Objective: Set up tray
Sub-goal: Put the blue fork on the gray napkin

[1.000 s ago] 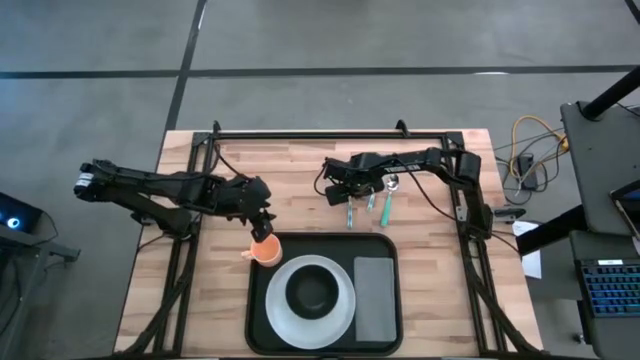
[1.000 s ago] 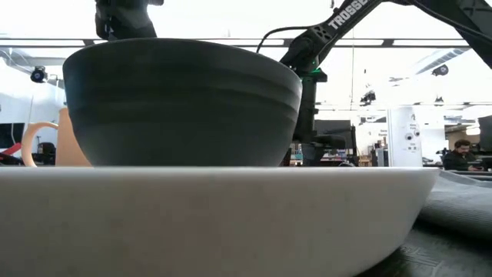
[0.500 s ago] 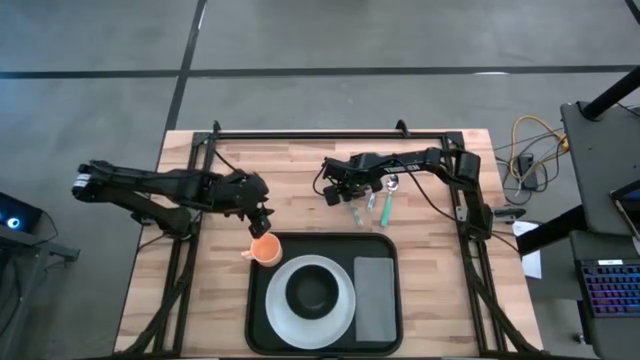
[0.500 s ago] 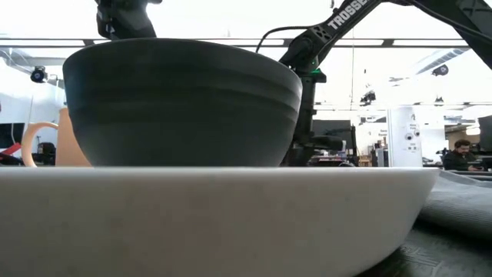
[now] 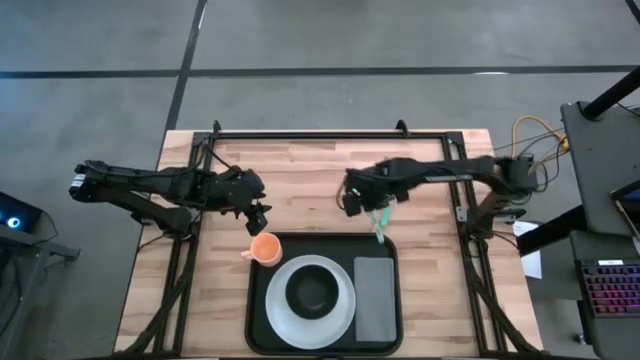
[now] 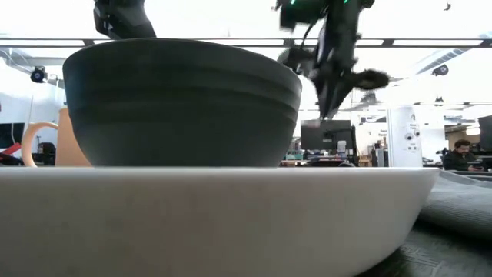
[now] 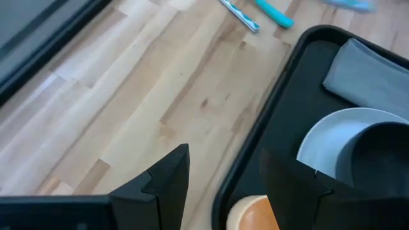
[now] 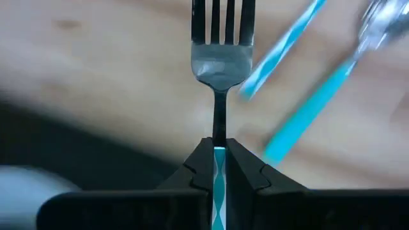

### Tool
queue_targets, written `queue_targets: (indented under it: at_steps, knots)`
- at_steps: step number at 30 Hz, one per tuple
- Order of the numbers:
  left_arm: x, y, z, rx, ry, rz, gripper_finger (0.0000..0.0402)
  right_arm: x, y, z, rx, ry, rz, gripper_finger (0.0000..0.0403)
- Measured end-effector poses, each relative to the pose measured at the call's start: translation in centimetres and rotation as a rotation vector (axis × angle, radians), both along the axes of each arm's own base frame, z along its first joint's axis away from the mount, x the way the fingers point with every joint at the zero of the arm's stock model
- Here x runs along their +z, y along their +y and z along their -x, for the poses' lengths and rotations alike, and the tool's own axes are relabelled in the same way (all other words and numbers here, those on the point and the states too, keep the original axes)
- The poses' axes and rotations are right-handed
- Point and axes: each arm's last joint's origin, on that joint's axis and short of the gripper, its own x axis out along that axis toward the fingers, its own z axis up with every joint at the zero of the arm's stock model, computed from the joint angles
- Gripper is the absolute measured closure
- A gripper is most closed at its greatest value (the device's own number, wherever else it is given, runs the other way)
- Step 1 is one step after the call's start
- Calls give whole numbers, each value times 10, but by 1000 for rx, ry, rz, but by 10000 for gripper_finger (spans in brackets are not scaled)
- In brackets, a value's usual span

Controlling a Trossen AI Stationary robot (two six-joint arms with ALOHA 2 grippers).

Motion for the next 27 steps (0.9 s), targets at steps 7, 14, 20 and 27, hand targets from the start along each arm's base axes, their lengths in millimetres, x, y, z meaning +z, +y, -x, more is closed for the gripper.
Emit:
queue_targets:
  at_steps: [7,14,20,27]
  knots:
    - [1,0,0,-10,1,-31,231,0,75,27,-166,-81,-126,389]
    - [0,0,-1,-23,3,-42,231,-39,140,36,-324,-122,-255,390]
    - [0,0,-6,-23,-14,-40,231,-61,170,35,-308,-162,-291,390]
    - [-3,-1,-10,-23,-6,-40,231,-64,192,17,-265,-173,-277,390]
